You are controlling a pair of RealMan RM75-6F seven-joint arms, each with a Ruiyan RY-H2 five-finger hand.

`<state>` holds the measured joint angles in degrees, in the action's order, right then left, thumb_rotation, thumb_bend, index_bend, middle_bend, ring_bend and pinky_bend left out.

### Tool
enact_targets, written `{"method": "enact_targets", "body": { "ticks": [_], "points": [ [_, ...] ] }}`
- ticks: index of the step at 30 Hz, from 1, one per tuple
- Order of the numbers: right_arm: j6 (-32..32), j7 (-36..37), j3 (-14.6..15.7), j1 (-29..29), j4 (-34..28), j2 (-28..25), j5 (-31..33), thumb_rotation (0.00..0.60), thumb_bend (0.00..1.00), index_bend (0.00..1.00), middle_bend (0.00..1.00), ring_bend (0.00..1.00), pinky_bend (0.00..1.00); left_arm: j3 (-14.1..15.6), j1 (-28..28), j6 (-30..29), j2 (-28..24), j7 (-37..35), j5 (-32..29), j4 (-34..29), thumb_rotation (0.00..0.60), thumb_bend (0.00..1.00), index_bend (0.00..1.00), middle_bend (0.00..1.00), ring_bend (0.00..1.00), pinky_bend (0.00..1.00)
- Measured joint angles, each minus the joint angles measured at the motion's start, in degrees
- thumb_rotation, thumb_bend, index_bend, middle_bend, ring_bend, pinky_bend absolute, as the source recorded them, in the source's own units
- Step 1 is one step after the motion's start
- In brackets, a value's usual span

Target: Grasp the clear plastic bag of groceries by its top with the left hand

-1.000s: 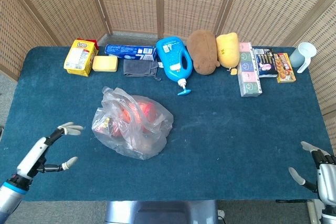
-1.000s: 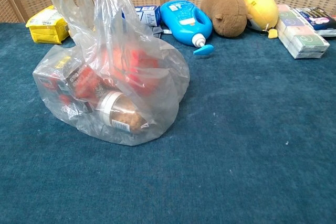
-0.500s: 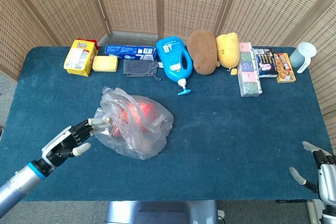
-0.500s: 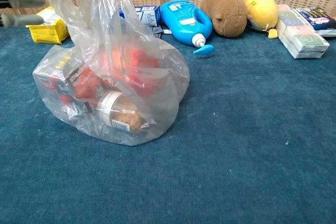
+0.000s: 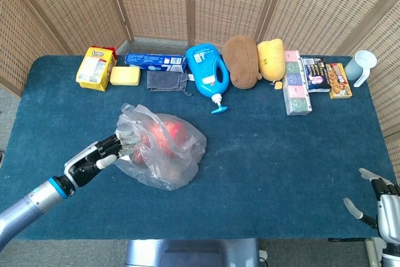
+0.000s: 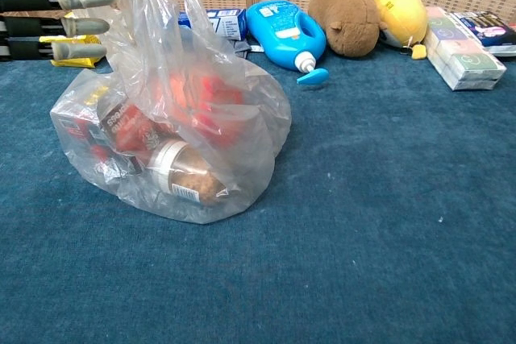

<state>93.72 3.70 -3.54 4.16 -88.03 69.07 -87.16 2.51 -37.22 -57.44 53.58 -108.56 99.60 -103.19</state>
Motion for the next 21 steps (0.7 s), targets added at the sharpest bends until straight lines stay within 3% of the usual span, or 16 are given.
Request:
{"method": "enact_targets", "body": {
  "ticks": [21],
  "points": [
    [0.45,0.53,-0.12,0.97,0.50,0.17,1.14,0.000,0.25,0.22,0.32,0.30,0.27,-1.62,-9.64,8.29,6.77,-11.44,-4.56,6.73,0.332,0.26,0.11,0.17,0.08,0.08]
  ]
}}
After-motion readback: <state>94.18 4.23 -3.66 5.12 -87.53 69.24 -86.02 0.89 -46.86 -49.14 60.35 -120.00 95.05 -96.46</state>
